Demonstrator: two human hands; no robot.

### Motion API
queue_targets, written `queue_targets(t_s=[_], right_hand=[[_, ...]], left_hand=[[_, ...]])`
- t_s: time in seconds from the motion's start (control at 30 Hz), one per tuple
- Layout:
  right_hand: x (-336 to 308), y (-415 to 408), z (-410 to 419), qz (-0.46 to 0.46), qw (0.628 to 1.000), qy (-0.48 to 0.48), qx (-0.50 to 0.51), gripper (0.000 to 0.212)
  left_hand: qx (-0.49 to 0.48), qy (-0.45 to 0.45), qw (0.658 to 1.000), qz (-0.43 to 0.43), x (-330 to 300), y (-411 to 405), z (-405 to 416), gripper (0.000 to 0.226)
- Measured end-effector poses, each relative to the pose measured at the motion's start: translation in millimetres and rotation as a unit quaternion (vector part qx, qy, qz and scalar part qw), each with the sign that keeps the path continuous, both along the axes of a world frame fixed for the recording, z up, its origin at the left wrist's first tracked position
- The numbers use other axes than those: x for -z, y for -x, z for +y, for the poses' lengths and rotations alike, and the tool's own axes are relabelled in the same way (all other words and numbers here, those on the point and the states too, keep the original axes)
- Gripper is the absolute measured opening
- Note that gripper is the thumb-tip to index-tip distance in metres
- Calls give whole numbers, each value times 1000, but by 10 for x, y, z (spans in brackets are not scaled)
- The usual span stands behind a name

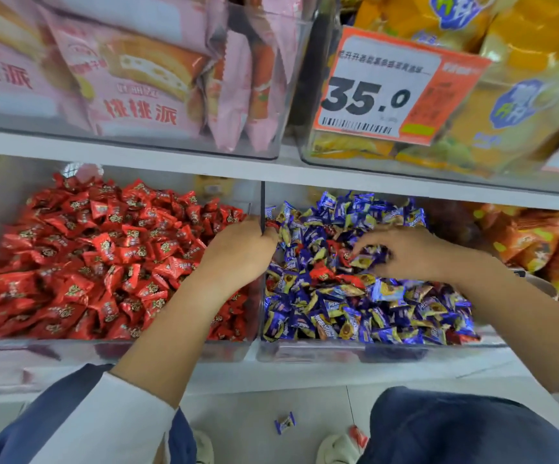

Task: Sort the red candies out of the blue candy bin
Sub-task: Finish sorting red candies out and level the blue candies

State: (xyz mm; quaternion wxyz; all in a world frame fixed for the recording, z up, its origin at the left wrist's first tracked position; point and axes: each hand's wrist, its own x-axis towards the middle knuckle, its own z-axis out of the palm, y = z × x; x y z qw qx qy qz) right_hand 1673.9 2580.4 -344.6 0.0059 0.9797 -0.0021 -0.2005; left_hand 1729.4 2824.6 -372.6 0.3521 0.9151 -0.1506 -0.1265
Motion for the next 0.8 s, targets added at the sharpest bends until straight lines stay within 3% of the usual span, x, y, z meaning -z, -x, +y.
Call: queue_targets(t_s=[0.07,0.2,0.33,0.43,0.53,0.6,0.7,0.8], right_hand=[[-81,77,56,-10,997,-80,16,52],[71,-99,484,-78,992,-84,-48,54],[536,-502,937,-20,985,-160,-55,72],[787,-815,1048,12,995,-91,-43,100],[959,-1142,1014,38,998,-58,-4,111],[1018,-1260,1017,49,998,-45,-10,103],[950,-1181,1035,13,994,-103,-25,63],[885,-951,1050,-9,994,-67,-85,29]], left_hand=[[-2,-3,1000,-3,1,6,-11,33],[-2,-4,1000,-18,-4,17,-18,32],[19,-16,999,-35,10,12,-36,31],[4,-13,999,-30,45,-37,-34,33],[13,-20,999,-29,88,-74,-32,32],[15,-23,999,-35,106,-99,-29,34],[16,-31,998,-46,109,-102,-30,35],[13,-31,998,-43,103,-107,-24,33]])
